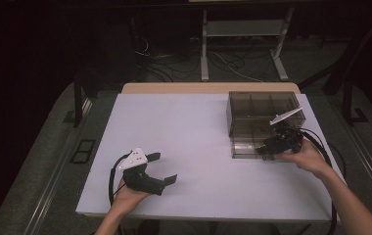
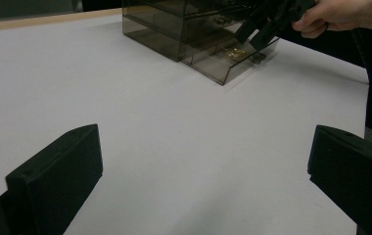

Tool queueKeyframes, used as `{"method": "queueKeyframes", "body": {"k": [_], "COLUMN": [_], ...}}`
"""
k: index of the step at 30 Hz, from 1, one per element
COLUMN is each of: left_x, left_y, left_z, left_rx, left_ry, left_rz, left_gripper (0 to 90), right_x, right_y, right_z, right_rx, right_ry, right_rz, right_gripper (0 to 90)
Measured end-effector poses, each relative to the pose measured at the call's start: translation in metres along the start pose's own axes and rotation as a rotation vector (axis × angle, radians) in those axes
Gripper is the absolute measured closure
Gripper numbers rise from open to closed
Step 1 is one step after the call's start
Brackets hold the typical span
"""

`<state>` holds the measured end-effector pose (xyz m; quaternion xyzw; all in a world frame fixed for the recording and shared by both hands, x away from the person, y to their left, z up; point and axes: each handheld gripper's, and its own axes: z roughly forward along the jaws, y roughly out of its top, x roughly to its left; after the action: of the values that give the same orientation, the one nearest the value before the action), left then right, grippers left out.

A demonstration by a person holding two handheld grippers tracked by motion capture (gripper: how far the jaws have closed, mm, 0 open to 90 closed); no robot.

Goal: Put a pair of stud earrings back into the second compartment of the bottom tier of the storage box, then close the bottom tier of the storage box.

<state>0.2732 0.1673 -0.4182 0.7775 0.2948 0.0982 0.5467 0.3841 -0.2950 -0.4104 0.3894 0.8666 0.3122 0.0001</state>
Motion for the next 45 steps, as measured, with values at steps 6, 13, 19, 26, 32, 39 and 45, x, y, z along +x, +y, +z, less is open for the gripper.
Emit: {"method": "queueKeyframes", "body": {"k": [6, 13, 19, 26, 32, 39, 45], "left_x": [0.001, 0.0, 0.0, 0.0, 0.0, 0.0, -0.001], "left_y": [0.0, 0.0, 0.0, 0.0, 0.0, 0.0, 0.0], "left_z": [-0.001, 0.0, 0.0, 0.0, 0.0, 0.001, 0.001], "left_rx": [-0.001, 0.0, -0.001, -0.001, 0.001, 0.004, 0.004], "left_ry": [0.001, 0.001, 0.001, 0.001, 0.002, 0.0, 0.002], "left_rz": [-0.003, -0.001, -0.002, -0.001, 0.0, 0.005, 0.004], "left_gripper": [0.0, 0.0, 0.0, 0.0, 0.0, 0.0, 0.0], "right_x": [0.008, 0.018, 0.029, 0.041, 0.048, 0.051, 0.046], "right_y": [-0.001, -0.009, -0.014, -0.02, -0.025, -0.032, -0.039], "right_z": [-0.009, -0.021, -0.031, -0.034, -0.034, -0.032, -0.032], "right_rx": [-0.023, -0.046, -0.052, -0.02, -0.008, 0.005, 0.009], "right_ry": [0.011, 0.056, 0.072, 0.096, 0.105, 0.117, 0.123], "right_rz": [-0.003, -0.011, -0.038, -0.08, -0.103, -0.12, -0.112], "right_gripper": [19.1, 11.5, 1.3, 1.4, 1.4, 1.5, 15.8]}}
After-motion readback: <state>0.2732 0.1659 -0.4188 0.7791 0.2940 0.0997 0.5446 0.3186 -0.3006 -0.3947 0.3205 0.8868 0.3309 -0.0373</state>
